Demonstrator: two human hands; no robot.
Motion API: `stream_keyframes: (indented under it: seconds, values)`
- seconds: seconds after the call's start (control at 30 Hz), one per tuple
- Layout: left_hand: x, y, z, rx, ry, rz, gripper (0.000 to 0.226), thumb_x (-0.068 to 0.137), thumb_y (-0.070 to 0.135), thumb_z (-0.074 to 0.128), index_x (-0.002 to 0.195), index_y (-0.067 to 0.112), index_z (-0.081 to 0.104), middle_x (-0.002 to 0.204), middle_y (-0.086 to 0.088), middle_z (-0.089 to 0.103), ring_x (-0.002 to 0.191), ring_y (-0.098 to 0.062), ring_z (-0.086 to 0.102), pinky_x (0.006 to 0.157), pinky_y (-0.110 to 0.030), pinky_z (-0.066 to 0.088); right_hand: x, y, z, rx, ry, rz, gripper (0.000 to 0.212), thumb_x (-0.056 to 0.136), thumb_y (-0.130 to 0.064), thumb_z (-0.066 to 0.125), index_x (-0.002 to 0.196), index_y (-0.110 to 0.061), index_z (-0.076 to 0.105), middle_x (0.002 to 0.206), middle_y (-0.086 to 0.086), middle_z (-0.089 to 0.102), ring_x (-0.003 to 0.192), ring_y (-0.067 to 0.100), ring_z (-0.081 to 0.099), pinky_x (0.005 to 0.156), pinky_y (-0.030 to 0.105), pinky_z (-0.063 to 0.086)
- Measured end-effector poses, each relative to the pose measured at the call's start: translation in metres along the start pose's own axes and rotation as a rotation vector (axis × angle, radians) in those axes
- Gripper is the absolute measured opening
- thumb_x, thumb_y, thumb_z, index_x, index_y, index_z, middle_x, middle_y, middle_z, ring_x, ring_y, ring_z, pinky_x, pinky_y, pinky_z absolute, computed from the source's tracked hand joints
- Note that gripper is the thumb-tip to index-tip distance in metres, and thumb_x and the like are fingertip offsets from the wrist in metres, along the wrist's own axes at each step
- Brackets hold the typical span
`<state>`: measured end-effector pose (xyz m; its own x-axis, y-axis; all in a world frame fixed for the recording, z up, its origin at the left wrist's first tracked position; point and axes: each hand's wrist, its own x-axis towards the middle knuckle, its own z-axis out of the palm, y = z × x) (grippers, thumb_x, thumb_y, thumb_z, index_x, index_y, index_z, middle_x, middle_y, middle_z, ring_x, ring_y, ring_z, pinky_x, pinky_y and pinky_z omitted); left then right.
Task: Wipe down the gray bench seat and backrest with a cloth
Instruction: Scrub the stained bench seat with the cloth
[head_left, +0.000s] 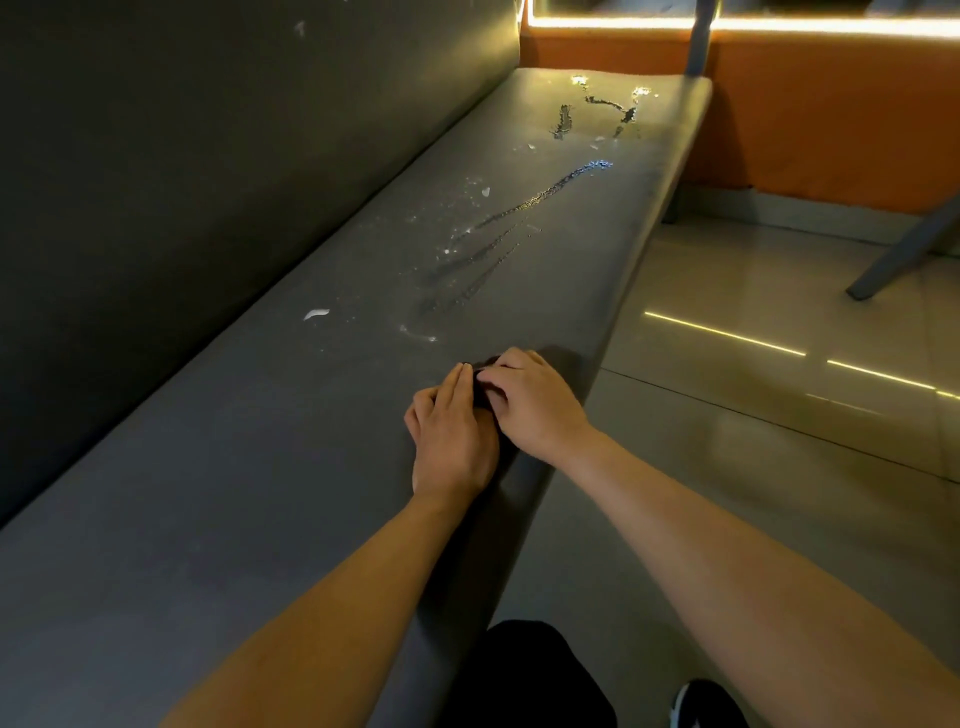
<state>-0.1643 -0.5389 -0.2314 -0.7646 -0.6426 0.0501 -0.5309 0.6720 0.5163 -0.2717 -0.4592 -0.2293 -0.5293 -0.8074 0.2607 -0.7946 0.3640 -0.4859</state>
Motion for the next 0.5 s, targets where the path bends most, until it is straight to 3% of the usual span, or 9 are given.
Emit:
stream_keyframes:
  seconds: [0.1,0.27,0.5]
  values:
    - [0.000,-0.002,-0.002,0.032,-0.014,0.014,0.053,0.106,0.024,0.031,0.158,0.018,0.029,0.164,0.000,0.029,0.135,-0.022,0.025,0.117,-0.039,0.017,0.005,0.019,-0.009,-0.095,0.013,-0.064,0.027,0.098,-0.021,0.060,0.122,-0.021,0.071,0.113,0.001,0.064,0.106,0.026,0.053,0.092,0.041,0.048]
    - [0.000,-0.001,-0.003,0.068,-0.025,0.019,0.055,0.106,0.026,0.034,0.160,0.019,0.025,0.166,0.003,0.025,0.138,-0.022,0.023,0.118,-0.037,0.014,0.022,0.052,-0.019,-0.109,0.184,0.355,0.032,0.103,-0.017,0.050,0.130,-0.017,0.066,0.126,0.006,0.058,0.119,0.032,0.042,0.101,0.044,0.043]
    - [-0.002,0.002,-0.004,0.074,-0.037,0.073,0.064,0.098,0.042,0.021,0.157,0.020,0.030,0.162,0.000,0.031,0.135,-0.024,0.026,0.115,-0.040,0.018,-0.006,-0.002,0.008,0.056,0.085,0.155,0.026,0.098,-0.019,0.056,0.117,-0.020,0.073,0.115,0.004,0.066,0.109,0.031,0.055,0.099,0.040,0.045]
